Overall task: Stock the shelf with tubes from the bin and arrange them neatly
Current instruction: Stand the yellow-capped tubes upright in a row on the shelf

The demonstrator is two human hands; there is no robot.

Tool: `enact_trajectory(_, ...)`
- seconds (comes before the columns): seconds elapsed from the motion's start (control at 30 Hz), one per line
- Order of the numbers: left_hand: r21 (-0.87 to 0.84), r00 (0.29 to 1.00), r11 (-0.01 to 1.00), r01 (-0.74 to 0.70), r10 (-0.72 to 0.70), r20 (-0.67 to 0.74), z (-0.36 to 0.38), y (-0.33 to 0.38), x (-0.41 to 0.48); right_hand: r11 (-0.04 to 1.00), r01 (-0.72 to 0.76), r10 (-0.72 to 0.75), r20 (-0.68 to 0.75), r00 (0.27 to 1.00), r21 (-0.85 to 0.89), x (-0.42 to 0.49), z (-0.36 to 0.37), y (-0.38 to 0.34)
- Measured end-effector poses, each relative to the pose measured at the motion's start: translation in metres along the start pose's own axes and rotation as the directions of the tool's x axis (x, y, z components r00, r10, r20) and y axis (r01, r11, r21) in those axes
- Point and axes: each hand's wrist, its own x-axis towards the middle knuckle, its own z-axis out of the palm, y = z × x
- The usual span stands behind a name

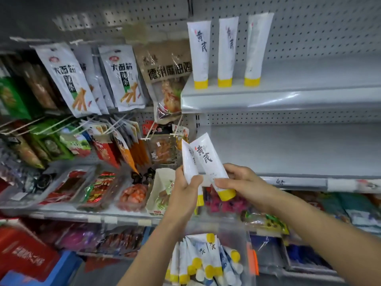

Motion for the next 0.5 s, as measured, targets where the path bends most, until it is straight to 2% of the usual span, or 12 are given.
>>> enact_trajectory(0.13,0.032,0.993,0.993,-0.115,0.115,0.007,0.005,0.037,0.006,0.988,0.125,-0.129,-0.045,0.991,-0.094,-0.009,-0.023,-0.041)
enact_trajectory(0.3,-0.037,0.957,0.958,-0.286,0.287,0.032,0.025,0.085,0.012,0.952,0.258,-0.282,-0.151,0.947,-0.163,-0.015,-0.056,-0.091)
enact_trajectory(0.5,0.011,0.940,0.940,-0.341,0.341,-0.015,0.053,0.125,0.031,0.908,0.390,-0.419,-0.280,0.864,-0.156,-0.016,-0.096,-0.144)
